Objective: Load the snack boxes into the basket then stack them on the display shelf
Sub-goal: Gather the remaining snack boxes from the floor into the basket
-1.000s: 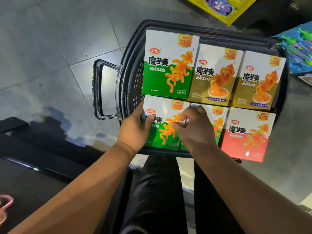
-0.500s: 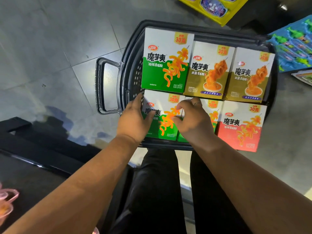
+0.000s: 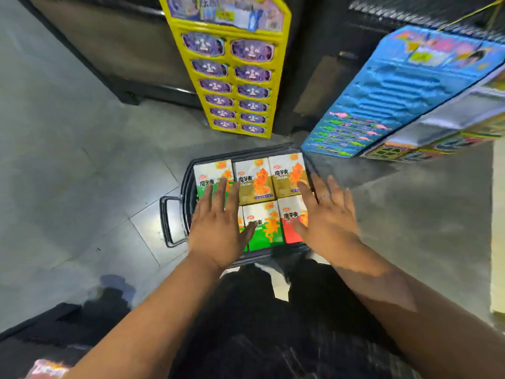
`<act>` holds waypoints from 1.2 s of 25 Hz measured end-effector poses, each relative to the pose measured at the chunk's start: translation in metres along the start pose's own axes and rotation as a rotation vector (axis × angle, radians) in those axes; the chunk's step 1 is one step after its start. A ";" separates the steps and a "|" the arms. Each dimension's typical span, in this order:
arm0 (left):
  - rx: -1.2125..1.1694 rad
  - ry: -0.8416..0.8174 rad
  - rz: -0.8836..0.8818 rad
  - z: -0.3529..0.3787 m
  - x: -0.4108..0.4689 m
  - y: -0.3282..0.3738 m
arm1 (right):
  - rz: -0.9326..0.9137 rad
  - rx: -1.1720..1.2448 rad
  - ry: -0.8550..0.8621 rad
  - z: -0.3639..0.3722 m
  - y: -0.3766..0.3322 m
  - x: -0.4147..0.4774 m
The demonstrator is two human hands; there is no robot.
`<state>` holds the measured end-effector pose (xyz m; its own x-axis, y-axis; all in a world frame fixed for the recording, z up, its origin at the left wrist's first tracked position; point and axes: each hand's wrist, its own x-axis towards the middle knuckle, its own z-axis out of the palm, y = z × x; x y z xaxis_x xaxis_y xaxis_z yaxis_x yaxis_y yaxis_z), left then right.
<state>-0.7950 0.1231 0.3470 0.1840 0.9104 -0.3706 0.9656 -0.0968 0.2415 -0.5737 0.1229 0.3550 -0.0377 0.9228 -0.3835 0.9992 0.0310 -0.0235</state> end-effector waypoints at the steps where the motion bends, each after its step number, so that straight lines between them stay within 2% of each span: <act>1: 0.018 0.011 0.038 -0.014 -0.006 0.016 | 0.015 0.004 0.024 -0.015 0.010 -0.013; 9: 0.162 0.141 0.361 -0.095 -0.044 0.204 | 0.237 0.125 0.136 -0.098 0.151 -0.132; 15: 0.270 0.170 0.501 -0.092 -0.064 0.398 | 0.383 0.189 0.173 -0.122 0.315 -0.226; 20: 0.284 0.096 0.622 -0.082 -0.070 0.544 | 0.521 0.219 0.228 -0.128 0.438 -0.296; 25: 0.299 0.120 0.719 -0.083 -0.062 0.638 | 0.627 0.239 0.202 -0.147 0.529 -0.326; 30: 0.318 0.096 0.862 -0.096 -0.011 0.714 | 0.681 0.248 0.158 -0.173 0.603 -0.317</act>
<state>-0.1248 0.0827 0.6093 0.8606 0.4998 -0.0975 0.5090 -0.8499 0.1362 0.0427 -0.0845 0.6223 0.6098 0.7518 -0.2508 0.7689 -0.6379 -0.0427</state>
